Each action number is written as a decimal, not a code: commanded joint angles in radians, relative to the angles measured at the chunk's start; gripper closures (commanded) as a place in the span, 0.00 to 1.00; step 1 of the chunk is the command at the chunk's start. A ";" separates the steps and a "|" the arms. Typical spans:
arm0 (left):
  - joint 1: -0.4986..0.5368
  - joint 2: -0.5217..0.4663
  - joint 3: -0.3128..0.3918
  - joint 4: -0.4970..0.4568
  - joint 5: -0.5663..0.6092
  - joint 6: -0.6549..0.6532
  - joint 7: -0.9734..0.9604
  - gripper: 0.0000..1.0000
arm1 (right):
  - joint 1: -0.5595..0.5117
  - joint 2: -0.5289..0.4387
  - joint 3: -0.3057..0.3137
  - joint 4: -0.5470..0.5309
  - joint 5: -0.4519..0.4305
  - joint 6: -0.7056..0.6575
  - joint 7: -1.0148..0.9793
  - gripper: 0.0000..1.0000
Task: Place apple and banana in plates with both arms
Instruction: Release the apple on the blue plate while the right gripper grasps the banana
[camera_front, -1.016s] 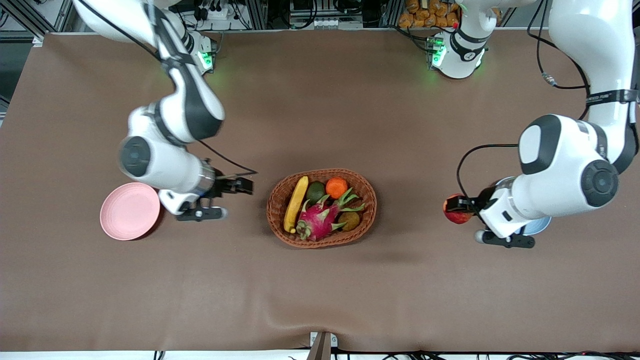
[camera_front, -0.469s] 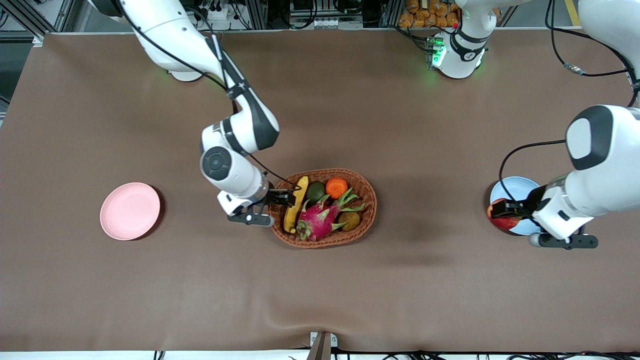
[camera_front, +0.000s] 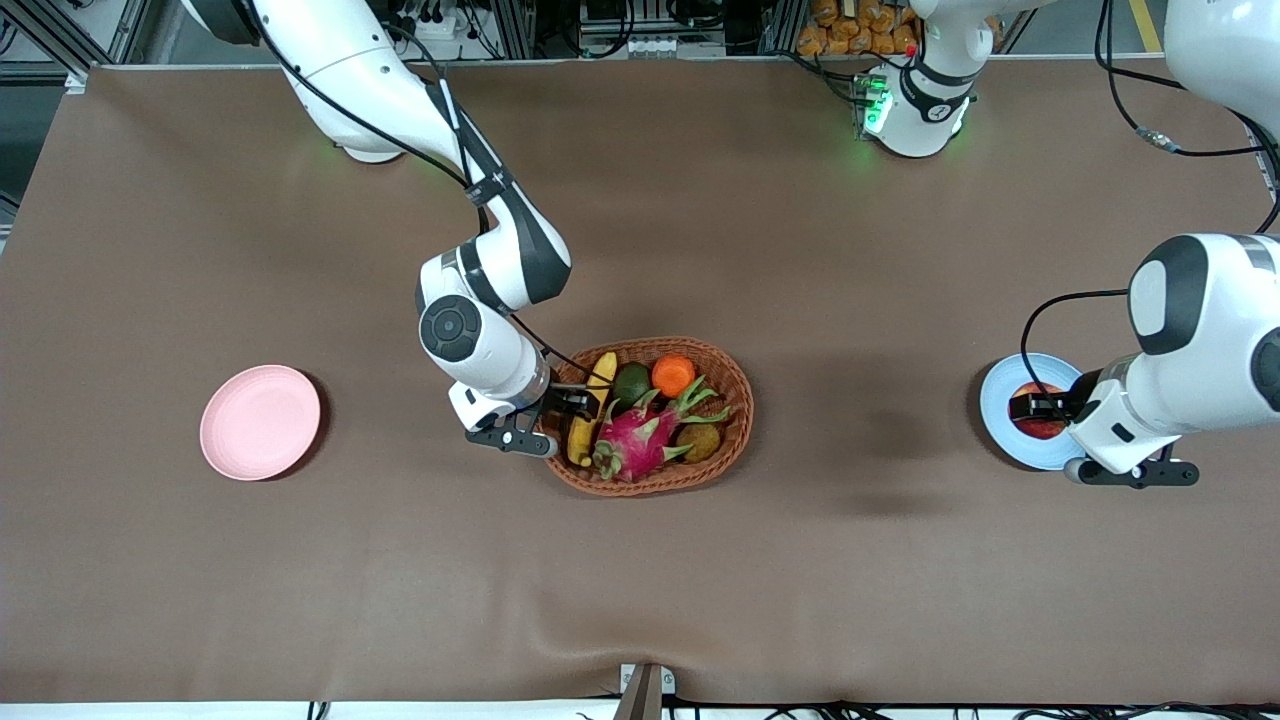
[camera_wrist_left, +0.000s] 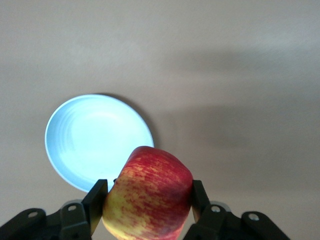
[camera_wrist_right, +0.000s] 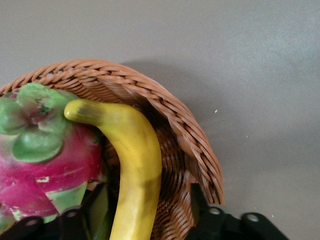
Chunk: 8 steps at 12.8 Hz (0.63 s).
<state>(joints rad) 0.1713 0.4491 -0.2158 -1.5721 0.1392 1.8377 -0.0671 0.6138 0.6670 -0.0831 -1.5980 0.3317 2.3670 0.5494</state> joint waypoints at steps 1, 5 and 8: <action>0.086 -0.041 -0.019 -0.106 0.020 0.029 -0.004 1.00 | 0.018 0.045 -0.011 0.033 0.001 0.040 0.024 0.28; 0.163 -0.027 -0.019 -0.254 0.003 0.202 0.001 1.00 | 0.024 0.059 -0.011 0.036 0.003 0.052 0.026 0.28; 0.205 0.009 -0.019 -0.298 0.003 0.307 0.012 1.00 | 0.041 0.085 -0.011 0.041 0.004 0.097 0.026 0.28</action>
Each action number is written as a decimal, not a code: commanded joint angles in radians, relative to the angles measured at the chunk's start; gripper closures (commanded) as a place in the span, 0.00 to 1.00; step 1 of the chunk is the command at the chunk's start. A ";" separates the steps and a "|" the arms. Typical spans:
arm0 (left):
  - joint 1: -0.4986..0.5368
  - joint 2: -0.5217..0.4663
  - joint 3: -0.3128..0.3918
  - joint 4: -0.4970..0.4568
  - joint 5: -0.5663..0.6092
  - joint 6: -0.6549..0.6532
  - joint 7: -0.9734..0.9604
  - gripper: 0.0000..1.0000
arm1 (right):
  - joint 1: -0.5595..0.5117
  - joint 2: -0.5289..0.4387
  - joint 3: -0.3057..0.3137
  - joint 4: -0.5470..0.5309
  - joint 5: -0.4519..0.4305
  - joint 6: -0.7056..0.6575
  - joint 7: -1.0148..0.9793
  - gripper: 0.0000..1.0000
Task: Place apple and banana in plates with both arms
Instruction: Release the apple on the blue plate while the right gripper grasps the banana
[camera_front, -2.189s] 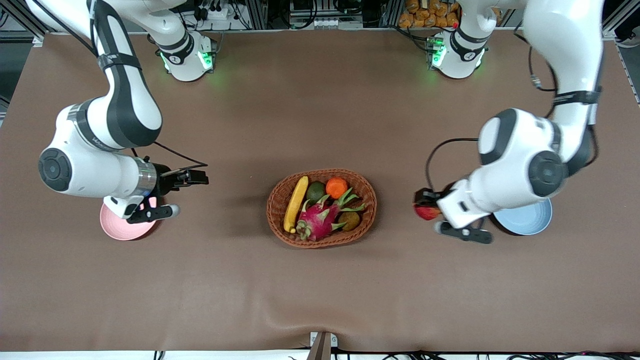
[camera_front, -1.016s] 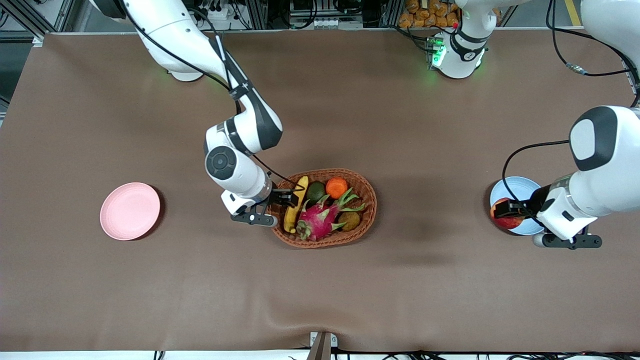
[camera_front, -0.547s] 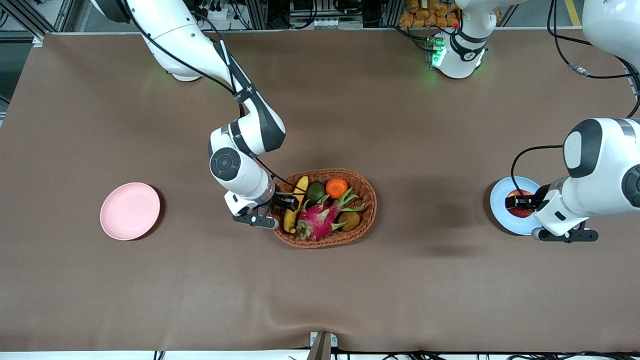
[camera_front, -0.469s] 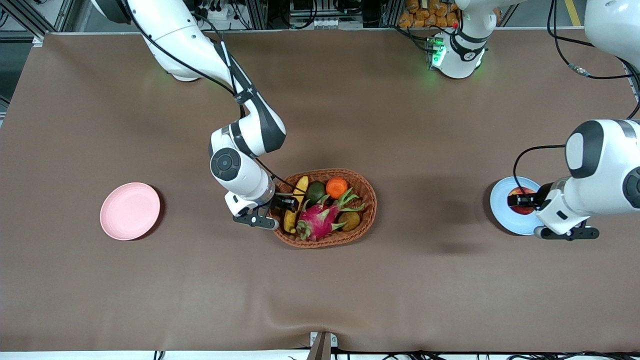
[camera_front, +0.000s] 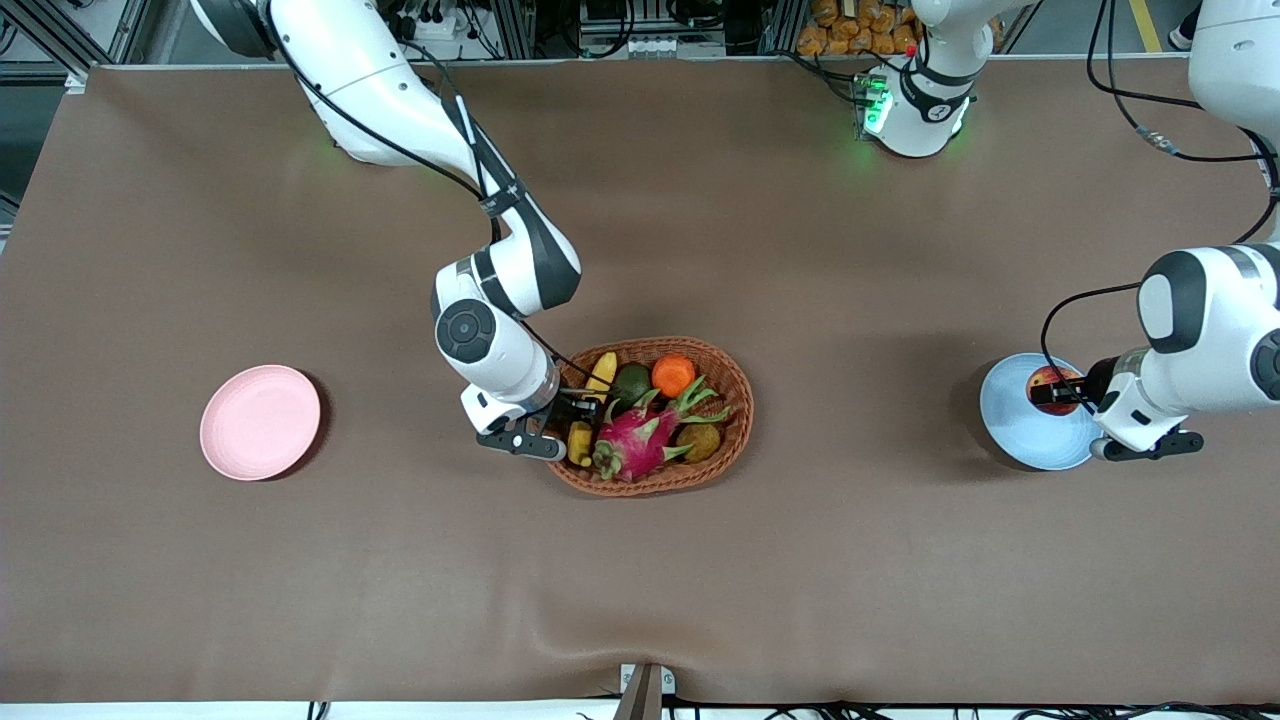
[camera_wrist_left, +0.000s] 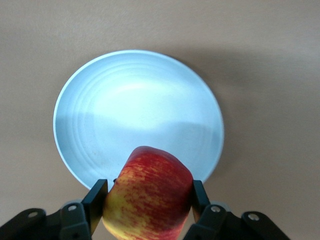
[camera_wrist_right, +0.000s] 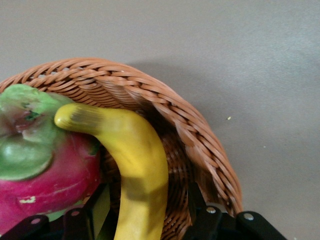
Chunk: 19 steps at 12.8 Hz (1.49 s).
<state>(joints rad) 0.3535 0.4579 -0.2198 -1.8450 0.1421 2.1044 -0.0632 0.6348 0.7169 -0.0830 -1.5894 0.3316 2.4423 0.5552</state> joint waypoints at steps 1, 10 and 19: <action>0.041 0.014 -0.015 -0.023 0.001 0.048 0.008 1.00 | 0.023 0.041 -0.011 0.031 0.003 0.029 0.020 0.29; 0.101 0.088 -0.016 -0.008 -0.031 0.149 0.082 0.00 | 0.029 0.059 -0.015 0.022 -0.002 0.054 0.019 0.89; 0.091 -0.044 -0.064 0.336 -0.053 -0.287 0.089 0.00 | 0.017 -0.065 -0.075 0.025 -0.002 -0.070 0.008 0.99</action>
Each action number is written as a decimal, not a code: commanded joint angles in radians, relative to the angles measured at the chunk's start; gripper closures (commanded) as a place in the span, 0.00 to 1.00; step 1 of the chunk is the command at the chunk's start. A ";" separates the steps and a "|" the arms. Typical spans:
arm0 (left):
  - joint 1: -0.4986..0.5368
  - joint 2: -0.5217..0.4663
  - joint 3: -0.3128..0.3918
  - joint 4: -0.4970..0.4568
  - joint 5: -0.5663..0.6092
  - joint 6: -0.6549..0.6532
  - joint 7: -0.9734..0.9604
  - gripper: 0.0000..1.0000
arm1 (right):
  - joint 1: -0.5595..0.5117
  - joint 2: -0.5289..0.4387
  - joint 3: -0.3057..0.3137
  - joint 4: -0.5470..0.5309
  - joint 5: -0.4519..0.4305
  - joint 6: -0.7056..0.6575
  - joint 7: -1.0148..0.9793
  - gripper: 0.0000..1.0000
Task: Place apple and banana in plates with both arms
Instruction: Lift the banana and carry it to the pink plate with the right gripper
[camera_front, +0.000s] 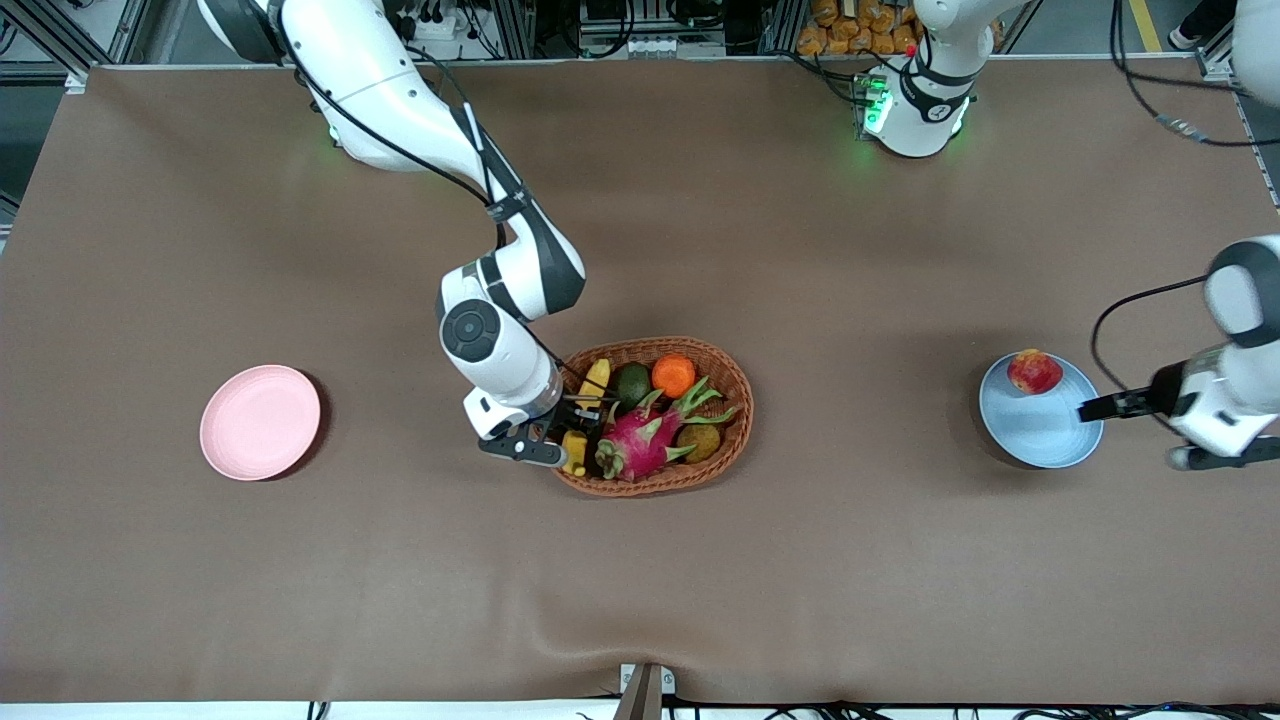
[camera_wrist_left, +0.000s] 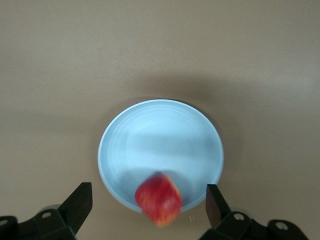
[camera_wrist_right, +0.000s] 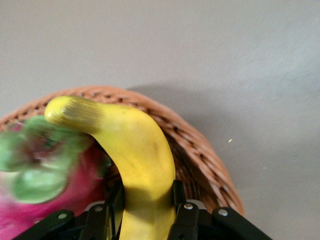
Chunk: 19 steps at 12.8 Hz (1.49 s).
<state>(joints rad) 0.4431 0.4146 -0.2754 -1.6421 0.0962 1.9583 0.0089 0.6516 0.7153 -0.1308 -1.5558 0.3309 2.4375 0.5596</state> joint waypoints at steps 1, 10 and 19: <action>0.002 0.000 -0.013 0.186 0.000 -0.177 0.017 0.00 | -0.003 -0.083 -0.033 -0.006 -0.001 -0.096 0.002 0.99; -0.003 -0.169 -0.059 0.245 0.022 -0.290 -0.102 0.00 | -0.059 -0.259 -0.171 -0.015 -0.079 -0.452 -0.089 0.98; 0.003 -0.344 -0.085 0.153 -0.075 -0.340 -0.096 0.00 | -0.393 -0.490 -0.171 -0.006 -0.070 -0.775 -0.288 0.96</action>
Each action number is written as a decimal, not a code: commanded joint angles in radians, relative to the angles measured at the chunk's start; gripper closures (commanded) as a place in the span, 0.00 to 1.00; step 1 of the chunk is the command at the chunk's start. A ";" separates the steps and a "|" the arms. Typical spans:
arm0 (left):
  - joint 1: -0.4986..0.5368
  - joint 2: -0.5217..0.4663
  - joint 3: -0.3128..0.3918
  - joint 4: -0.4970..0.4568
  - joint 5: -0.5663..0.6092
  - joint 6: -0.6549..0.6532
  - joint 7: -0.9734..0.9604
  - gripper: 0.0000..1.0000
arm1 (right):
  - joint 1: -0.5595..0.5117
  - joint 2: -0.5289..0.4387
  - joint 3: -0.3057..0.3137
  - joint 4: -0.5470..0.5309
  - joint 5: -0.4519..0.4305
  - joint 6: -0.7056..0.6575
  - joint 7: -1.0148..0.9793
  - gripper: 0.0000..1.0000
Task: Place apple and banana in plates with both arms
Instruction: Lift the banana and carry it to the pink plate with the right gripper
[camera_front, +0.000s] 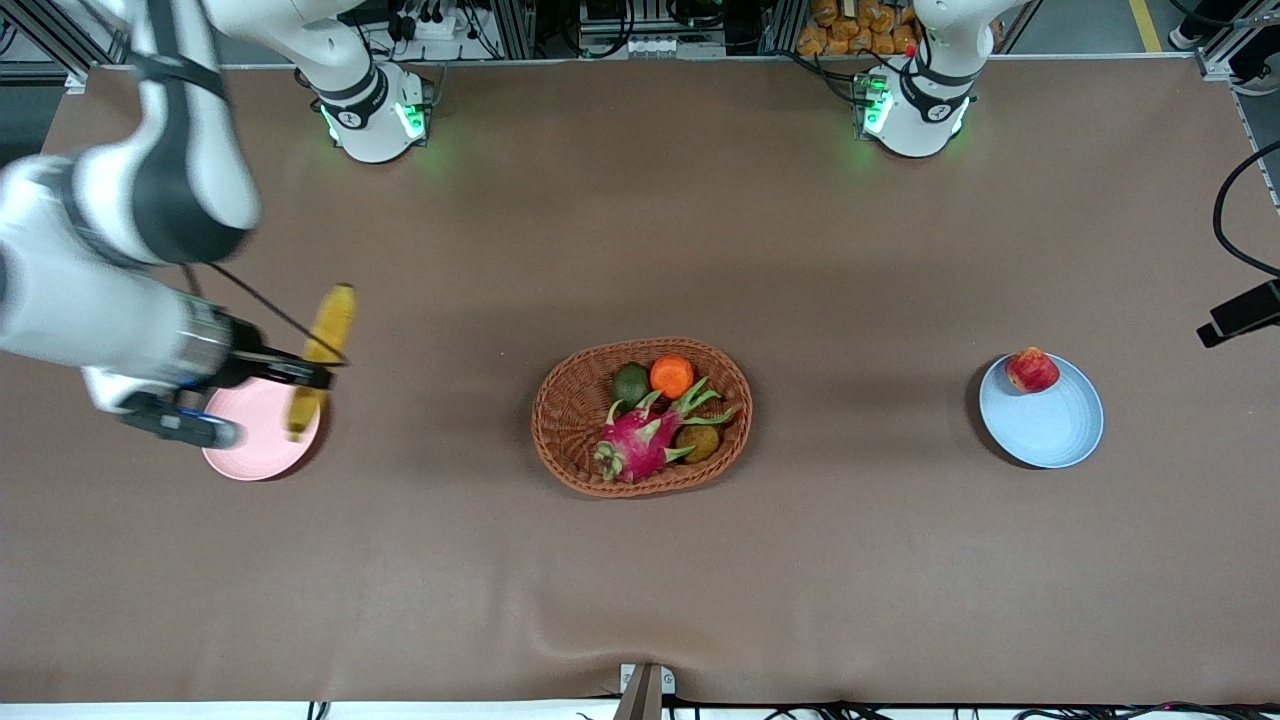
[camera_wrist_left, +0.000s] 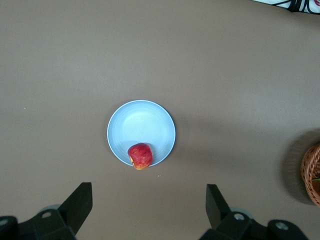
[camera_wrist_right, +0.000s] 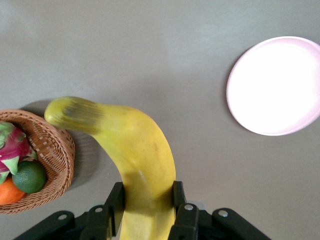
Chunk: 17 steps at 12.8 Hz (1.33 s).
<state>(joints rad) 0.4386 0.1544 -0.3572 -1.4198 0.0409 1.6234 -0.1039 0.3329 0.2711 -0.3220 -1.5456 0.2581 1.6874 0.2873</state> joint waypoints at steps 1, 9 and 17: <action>0.008 -0.096 -0.008 -0.076 -0.019 -0.007 0.016 0.00 | -0.104 -0.056 0.020 -0.013 0.016 -0.044 -0.035 0.96; -0.001 -0.055 -0.016 -0.048 -0.064 0.001 0.015 0.00 | -0.232 -0.052 0.018 -0.013 0.095 -0.077 -0.269 0.95; 0.000 -0.053 -0.017 -0.048 -0.018 0.001 0.004 0.00 | -0.293 0.221 0.018 -0.016 0.052 0.041 -0.448 0.96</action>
<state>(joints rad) 0.4365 0.1064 -0.3712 -1.4683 0.0023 1.6194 -0.1033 0.0566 0.4208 -0.3204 -1.5848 0.3292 1.7031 -0.1493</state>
